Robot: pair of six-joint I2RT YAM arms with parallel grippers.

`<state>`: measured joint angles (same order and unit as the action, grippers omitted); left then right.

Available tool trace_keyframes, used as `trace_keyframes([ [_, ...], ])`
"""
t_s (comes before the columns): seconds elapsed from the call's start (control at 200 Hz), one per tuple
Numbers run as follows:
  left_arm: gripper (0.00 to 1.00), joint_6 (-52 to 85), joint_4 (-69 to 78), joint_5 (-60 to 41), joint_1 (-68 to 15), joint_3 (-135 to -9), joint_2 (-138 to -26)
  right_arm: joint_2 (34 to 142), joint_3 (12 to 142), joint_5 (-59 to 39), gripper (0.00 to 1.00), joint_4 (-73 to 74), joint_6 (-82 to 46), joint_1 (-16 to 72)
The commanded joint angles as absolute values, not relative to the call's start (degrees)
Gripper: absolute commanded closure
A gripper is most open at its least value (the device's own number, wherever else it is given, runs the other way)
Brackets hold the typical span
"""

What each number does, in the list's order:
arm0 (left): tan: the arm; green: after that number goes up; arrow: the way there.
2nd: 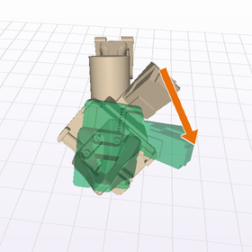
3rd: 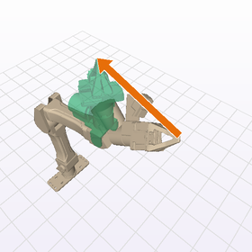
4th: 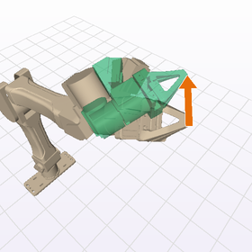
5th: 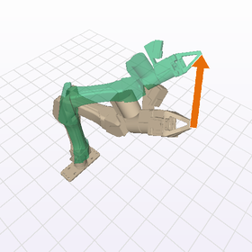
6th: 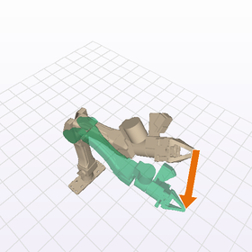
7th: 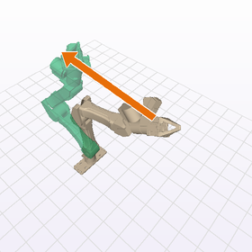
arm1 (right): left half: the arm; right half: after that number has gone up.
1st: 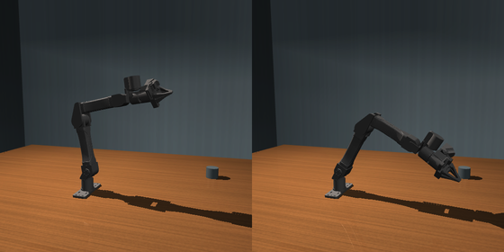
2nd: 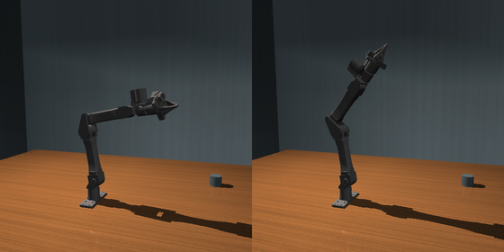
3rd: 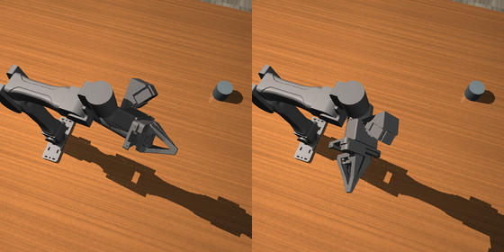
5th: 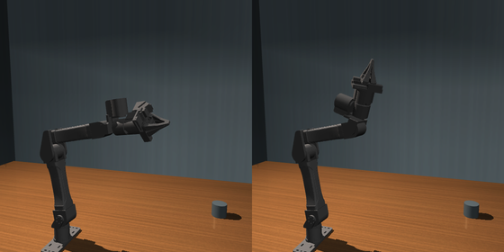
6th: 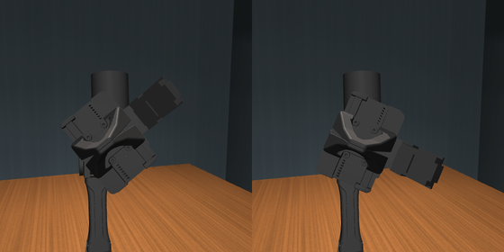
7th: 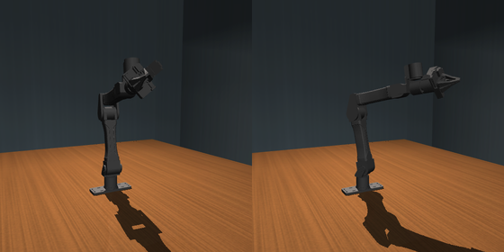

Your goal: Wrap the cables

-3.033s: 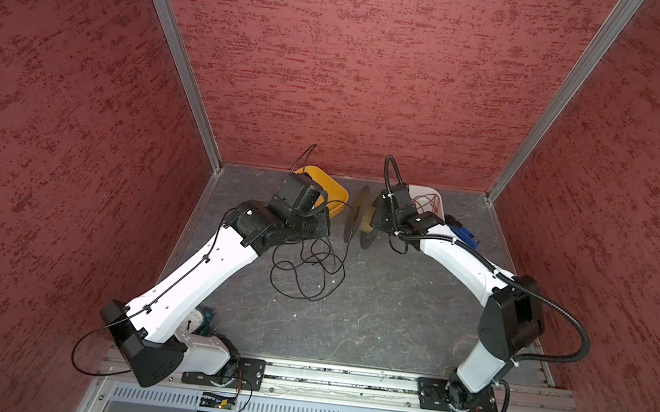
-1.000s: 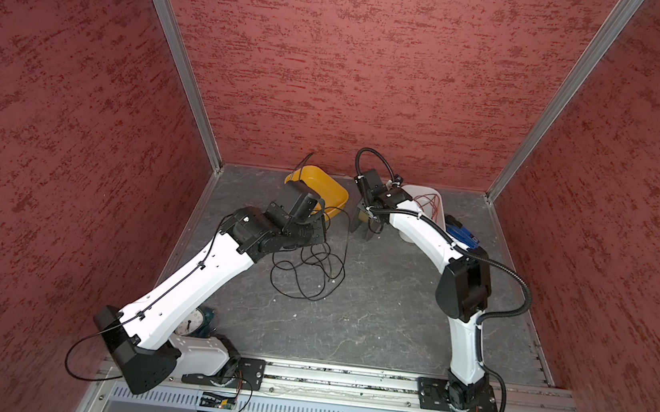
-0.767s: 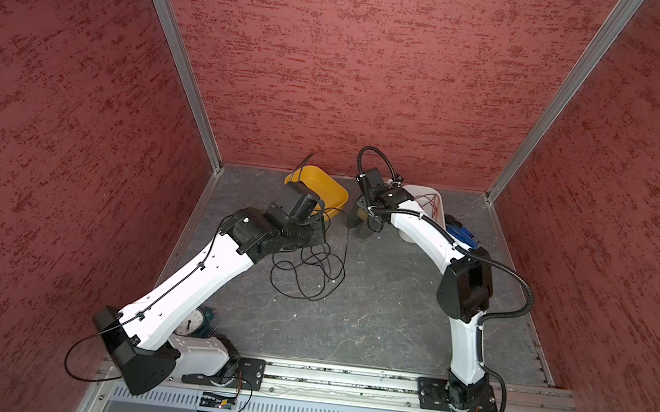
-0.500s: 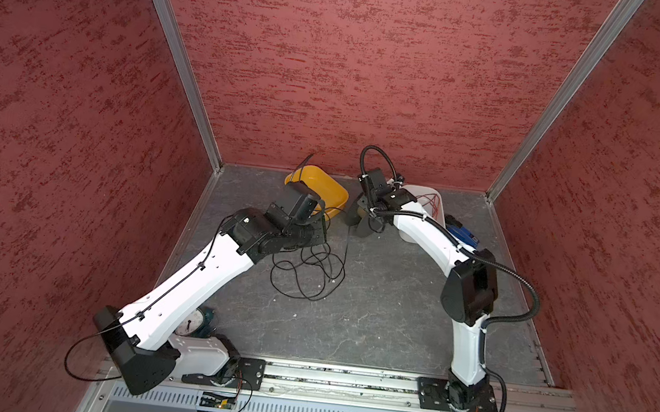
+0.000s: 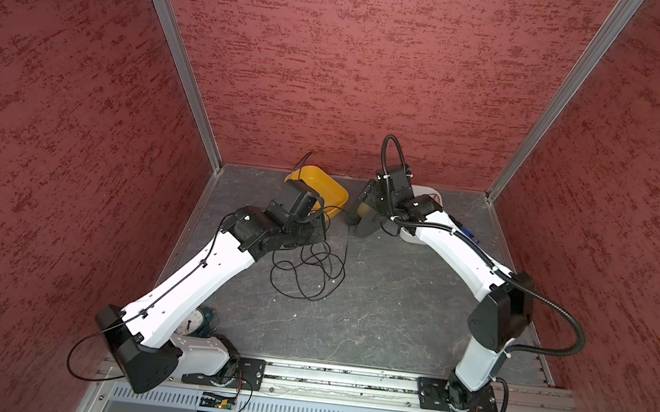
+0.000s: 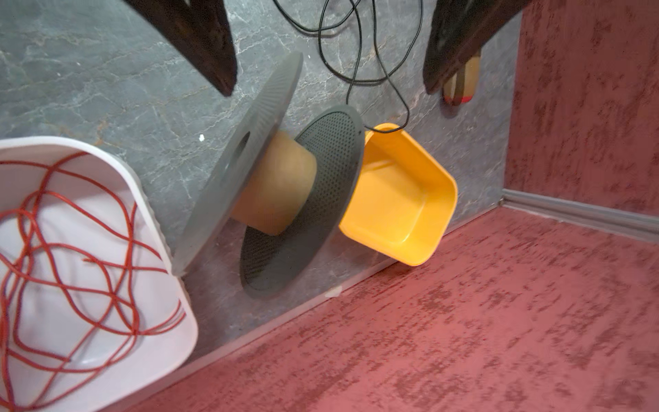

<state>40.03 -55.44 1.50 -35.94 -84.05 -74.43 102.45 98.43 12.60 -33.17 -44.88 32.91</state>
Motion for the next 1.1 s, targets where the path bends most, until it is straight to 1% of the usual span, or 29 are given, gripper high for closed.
trace_keyframes([
  [0.0, 1.0, 38.2, -54.4, -0.8, -34.2, -86.3, -75.4, 97.8, 94.5, 5.8, 0.11, -26.5, -35.5, 32.7],
  [0.14, 1.0, 36.7, -54.6, -2.7, -32.8, -87.8, -76.4, 90.9, 86.6, -0.1, 0.07, -20.6, -29.5, 32.7],
  [0.356, 1.0, 34.9, -53.8, -7.5, -30.3, -89.9, -77.7, 83.6, 77.9, -13.1, 0.07, -15.9, -20.5, 32.6],
  [0.381, 1.0, 34.8, -53.7, -8.0, -30.0, -90.3, -77.9, 81.3, 76.9, -14.5, 0.08, -15.5, -19.6, 32.6],
  [0.651, 1.0, 33.2, -56.2, -10.7, -26.0, -95.0, -80.2, 72.1, 67.6, -22.2, 0.08, -7.8, -20.1, 32.6],
  [0.782, 1.0, 33.1, -55.9, -12.8, -25.0, -96.7, -81.2, 71.7, 66.1, -25.3, 0.08, -7.3, -19.5, 32.6],
  [0.947, 1.0, 33.0, -55.9, -14.0, -24.8, -98.9, -82.2, 73.0, 64.5, -26.2, 0.07, -5.0, -20.3, 32.9],
  [1.092, 1.0, 33.5, -55.4, -14.6, -24.8, -99.2, -82.2, 75.9, 64.3, -27.6, 0.1, -2.6, -20.9, 33.5],
])
